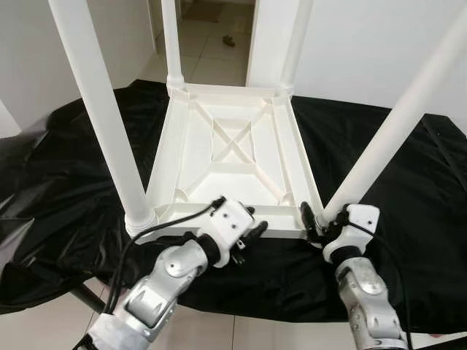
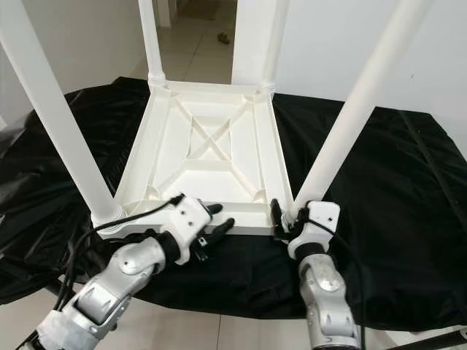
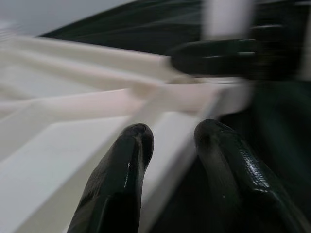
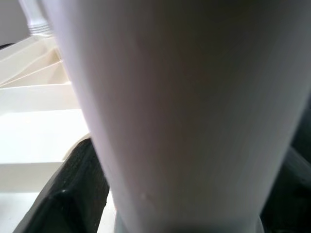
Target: Building children table
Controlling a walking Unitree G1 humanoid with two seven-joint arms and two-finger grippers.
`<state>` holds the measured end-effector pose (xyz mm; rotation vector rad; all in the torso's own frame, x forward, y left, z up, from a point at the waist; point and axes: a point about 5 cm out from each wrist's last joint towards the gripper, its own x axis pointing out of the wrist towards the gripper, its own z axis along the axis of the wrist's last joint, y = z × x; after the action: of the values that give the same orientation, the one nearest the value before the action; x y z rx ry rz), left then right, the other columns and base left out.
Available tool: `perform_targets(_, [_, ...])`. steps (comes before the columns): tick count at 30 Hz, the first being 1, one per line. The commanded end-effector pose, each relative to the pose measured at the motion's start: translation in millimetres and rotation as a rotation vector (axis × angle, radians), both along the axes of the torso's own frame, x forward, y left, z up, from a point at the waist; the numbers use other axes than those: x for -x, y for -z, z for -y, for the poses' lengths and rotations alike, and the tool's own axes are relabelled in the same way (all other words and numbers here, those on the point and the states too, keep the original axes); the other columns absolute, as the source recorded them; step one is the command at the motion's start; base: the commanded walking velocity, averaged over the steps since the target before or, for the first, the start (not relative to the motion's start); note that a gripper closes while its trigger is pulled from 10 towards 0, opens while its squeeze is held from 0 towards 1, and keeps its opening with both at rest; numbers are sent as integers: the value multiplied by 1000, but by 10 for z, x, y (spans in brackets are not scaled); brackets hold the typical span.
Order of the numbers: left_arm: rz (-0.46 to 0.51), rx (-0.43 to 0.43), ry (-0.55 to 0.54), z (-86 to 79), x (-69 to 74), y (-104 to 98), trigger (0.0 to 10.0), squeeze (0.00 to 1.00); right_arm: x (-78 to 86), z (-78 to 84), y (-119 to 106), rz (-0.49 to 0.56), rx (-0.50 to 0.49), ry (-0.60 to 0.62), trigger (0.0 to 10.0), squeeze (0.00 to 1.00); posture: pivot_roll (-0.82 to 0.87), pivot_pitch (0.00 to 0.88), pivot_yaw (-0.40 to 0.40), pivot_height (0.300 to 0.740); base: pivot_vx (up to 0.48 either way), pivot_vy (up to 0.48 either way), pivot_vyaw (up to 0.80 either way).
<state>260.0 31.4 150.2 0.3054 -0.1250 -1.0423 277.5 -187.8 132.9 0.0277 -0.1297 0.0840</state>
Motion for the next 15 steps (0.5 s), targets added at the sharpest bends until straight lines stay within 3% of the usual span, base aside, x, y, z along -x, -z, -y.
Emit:
perform_targets(1, [1, -22, 57, 53, 37, 28, 10000, 0, -2, 9, -33, 19, 4, -22, 10000, 0, 17, 80, -11, 740, 0, 0, 0])
perform_targets(8, [21, -22, 121, 171, 48, -24, 10000, 0, 4, 93, -128, 36, 77, -227, 10000, 0, 10, 60, -2, 740, 0, 0, 0])
perform_targets(12, [25, -26, 133, 187, 60, -20, 10000, 0, 6, 110, -131, 27, 96, -271, 10000, 0, 6, 59, 1, 740, 0, 0, 0])
perform_targets(15, [15, 0, 140, 207, 90, -41, 10000, 0, 16, 197, -140, -3, 185, -393, 10000, 0, 0, 51, 7, 740, 0, 0, 0])
